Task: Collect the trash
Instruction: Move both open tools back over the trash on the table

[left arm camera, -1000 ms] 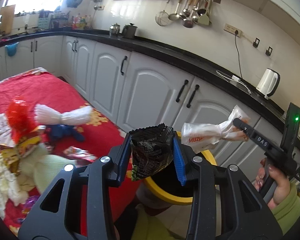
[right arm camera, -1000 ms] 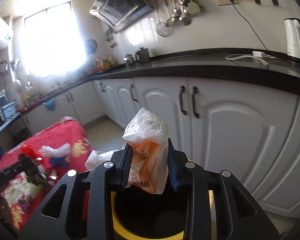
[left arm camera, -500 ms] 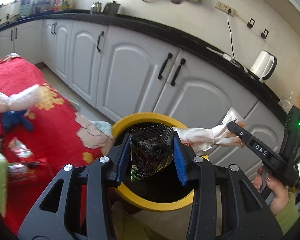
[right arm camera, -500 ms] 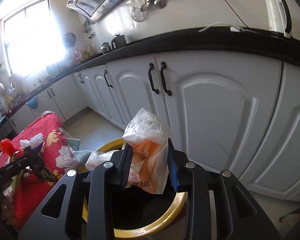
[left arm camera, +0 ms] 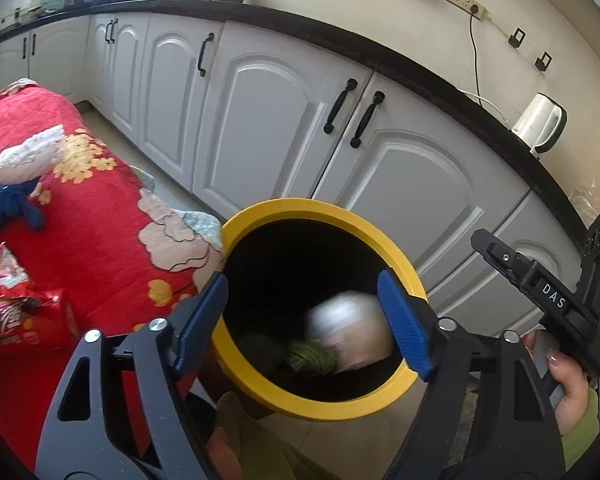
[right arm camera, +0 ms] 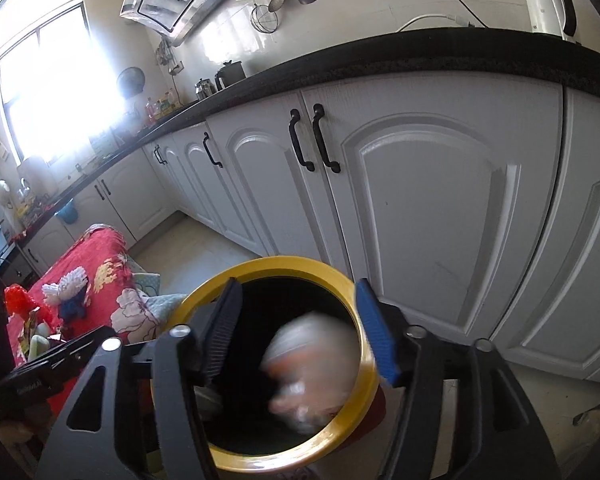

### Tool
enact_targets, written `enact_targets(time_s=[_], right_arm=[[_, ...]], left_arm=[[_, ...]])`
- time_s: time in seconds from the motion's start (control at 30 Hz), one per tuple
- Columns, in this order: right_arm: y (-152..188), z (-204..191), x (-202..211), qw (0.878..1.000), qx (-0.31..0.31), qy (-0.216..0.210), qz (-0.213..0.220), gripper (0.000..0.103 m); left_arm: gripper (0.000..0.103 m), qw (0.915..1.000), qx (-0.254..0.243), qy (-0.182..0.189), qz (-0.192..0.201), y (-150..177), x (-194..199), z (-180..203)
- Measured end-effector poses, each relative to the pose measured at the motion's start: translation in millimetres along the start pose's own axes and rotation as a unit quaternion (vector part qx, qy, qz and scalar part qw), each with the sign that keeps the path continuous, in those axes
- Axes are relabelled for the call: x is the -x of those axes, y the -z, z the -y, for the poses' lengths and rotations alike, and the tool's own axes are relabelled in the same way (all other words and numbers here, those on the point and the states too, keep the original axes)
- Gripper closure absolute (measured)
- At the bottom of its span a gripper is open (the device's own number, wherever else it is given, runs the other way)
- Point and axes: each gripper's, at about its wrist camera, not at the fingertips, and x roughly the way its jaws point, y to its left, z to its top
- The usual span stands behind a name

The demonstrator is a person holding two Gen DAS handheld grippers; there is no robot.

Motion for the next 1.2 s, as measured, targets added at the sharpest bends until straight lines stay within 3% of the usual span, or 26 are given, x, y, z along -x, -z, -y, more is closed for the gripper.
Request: enact_targets(time_s=[0.13,0.33,0.57,1.2], right_arm=[[-3,-7,7,1.000,0.004,-0.007,0.009,0.035],[-9,-26,24,0.999,0.015,-0.031,0.033,0.026],[-13,-54,39,0.996,0.029,-0.065,0.048,0.023],[-13,-172,42,0.980,0.111,-0.158,0.034,0.018]], left_arm=[[0.011,0.9996,-0.013,-0.014,0.023,0,21,1],[0.011,0.9959,-0.024,-0.062,0.060,-6,56,-6],[0.011,0.9875,-0.014,-0.115,0.107,-14,98,-26],[0.011,0.9656,0.036,-0.193,0.171,-19,171,-91]])
